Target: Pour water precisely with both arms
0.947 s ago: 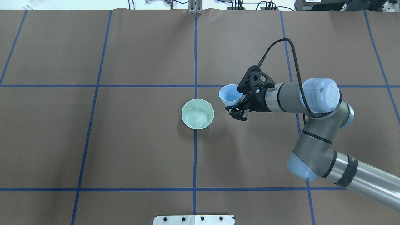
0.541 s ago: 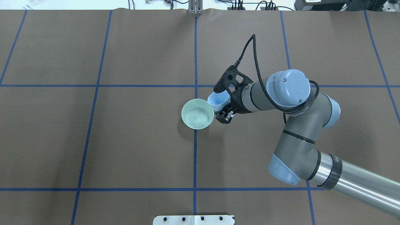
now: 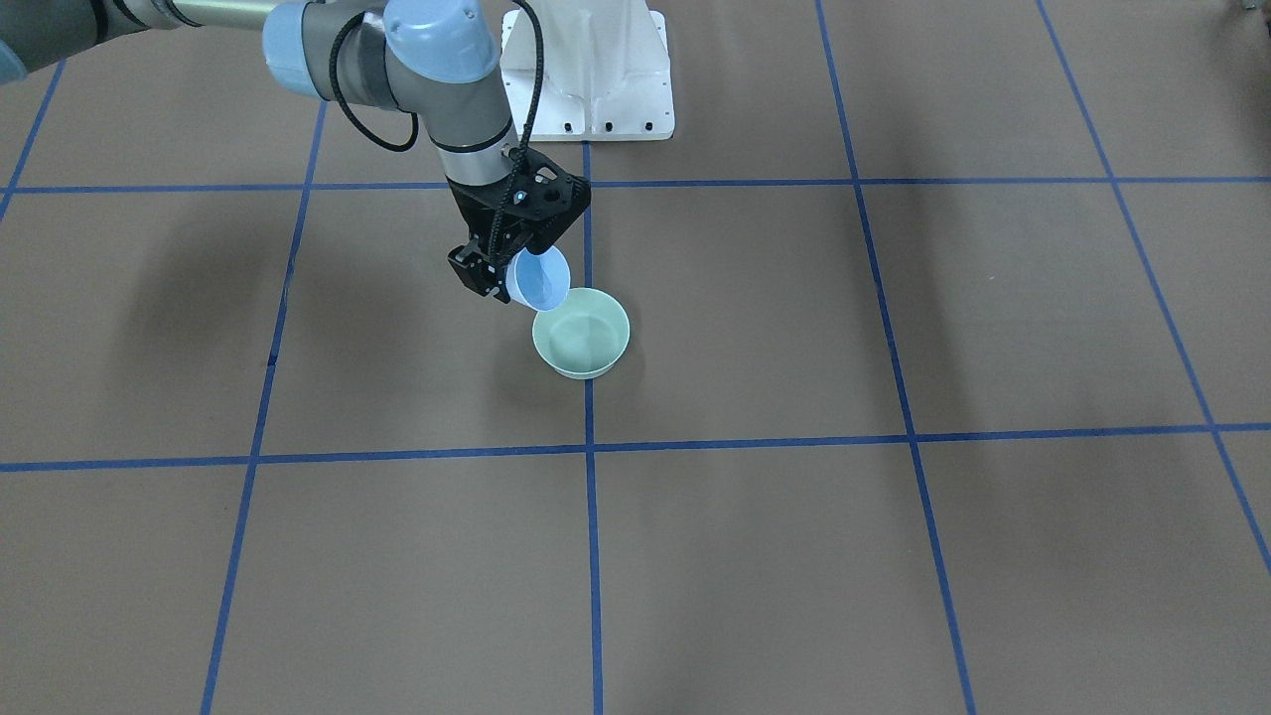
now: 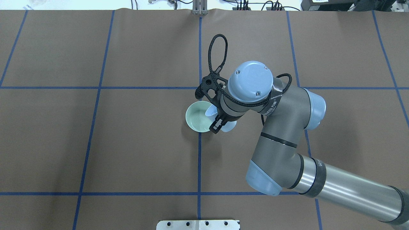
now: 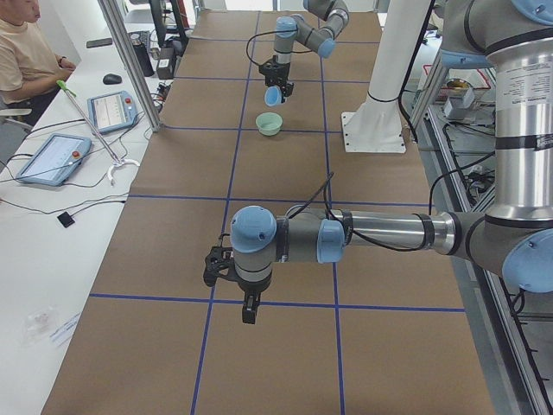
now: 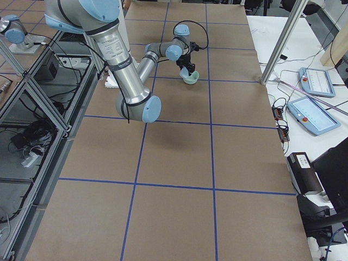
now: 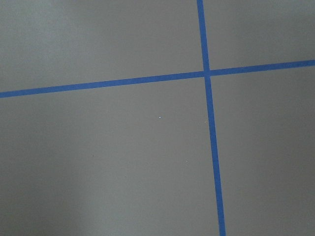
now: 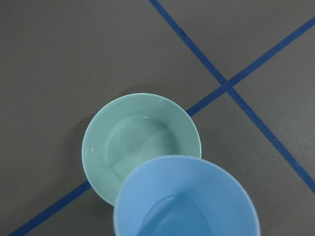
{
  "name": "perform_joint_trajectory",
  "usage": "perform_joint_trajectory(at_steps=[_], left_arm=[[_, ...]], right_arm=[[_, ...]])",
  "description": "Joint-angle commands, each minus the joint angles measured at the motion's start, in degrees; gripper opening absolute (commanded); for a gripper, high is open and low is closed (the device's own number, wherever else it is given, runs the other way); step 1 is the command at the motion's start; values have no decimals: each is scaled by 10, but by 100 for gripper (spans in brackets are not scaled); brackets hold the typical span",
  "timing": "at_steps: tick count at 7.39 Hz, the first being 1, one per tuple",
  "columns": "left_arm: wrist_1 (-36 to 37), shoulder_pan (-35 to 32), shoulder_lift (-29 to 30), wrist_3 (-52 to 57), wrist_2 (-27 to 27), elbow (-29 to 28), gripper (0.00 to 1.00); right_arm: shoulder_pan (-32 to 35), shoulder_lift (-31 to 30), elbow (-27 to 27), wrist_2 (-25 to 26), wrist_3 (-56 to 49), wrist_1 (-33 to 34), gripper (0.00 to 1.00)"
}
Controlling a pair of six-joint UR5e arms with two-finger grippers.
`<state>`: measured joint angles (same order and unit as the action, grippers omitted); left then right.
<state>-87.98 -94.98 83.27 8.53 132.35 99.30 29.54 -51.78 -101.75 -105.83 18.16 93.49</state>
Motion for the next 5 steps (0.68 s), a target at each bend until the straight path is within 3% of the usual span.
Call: perform_joint_trajectory(at_steps=[1, 3, 5], left_arm=[[0, -3, 0, 0, 0, 0, 100], [0, -6, 0, 0, 0, 1, 100], [0, -7, 0, 0, 0, 1, 100]], right_arm=[[-8, 48, 17, 2, 1, 91, 0], [-10, 92, 66, 4, 1, 137, 0], [-11, 138, 94, 4, 1, 227, 0]])
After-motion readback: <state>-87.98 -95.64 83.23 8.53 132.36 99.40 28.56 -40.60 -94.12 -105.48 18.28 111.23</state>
